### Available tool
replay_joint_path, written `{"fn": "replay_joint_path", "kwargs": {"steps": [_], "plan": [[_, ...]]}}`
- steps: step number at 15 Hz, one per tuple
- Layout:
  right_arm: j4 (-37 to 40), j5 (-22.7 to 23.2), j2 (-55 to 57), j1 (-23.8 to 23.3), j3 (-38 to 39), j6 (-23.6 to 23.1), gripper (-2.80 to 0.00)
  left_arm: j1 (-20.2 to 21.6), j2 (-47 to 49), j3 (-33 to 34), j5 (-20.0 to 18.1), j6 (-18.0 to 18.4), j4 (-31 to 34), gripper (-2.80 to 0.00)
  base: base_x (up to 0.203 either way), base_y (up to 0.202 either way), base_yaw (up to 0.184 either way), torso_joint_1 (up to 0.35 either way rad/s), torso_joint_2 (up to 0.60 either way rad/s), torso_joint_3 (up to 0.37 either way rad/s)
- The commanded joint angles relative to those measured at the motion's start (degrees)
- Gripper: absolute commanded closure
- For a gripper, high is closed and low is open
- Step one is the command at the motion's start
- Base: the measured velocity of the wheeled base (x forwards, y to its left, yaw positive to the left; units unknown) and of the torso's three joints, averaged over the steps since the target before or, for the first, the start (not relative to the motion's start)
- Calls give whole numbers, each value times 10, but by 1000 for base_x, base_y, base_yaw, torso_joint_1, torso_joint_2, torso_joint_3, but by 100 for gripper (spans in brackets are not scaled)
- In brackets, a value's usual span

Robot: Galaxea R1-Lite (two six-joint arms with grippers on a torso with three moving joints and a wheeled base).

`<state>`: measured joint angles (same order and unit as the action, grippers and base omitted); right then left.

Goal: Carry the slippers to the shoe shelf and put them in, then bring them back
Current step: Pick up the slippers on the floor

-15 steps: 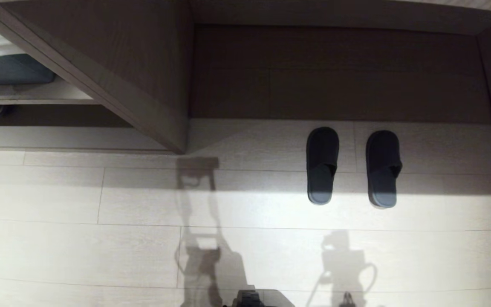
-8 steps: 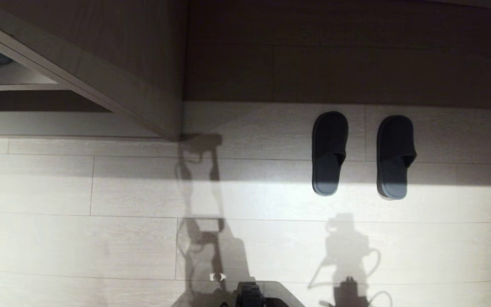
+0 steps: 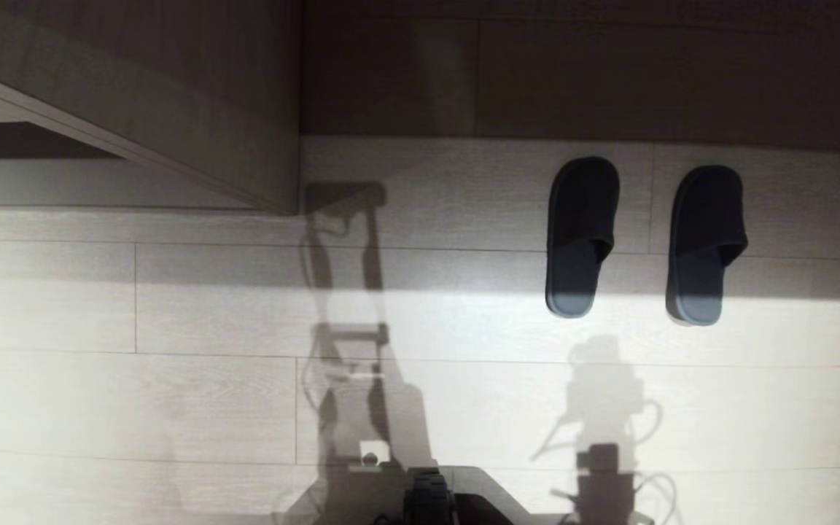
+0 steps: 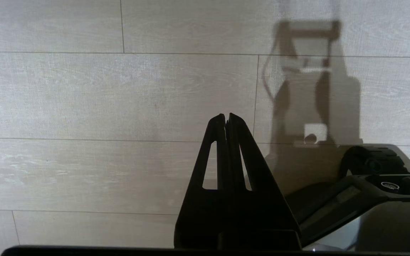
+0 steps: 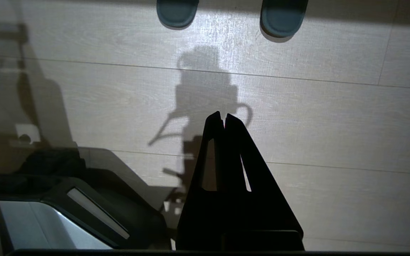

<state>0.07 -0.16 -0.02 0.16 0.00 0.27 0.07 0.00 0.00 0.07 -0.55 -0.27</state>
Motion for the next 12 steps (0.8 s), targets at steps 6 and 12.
{"fn": "replay_joint_path", "kwargs": {"steps": [6, 12], "plan": [[0, 0, 0, 0, 1, 0, 0, 0, 0, 0, 0, 0, 0, 0, 0, 0, 0, 4, 1, -198], [0, 0, 0, 0, 1, 0, 0, 0, 1, 0, 0, 0, 0, 0, 0, 0, 0, 1, 2, -185]]}}
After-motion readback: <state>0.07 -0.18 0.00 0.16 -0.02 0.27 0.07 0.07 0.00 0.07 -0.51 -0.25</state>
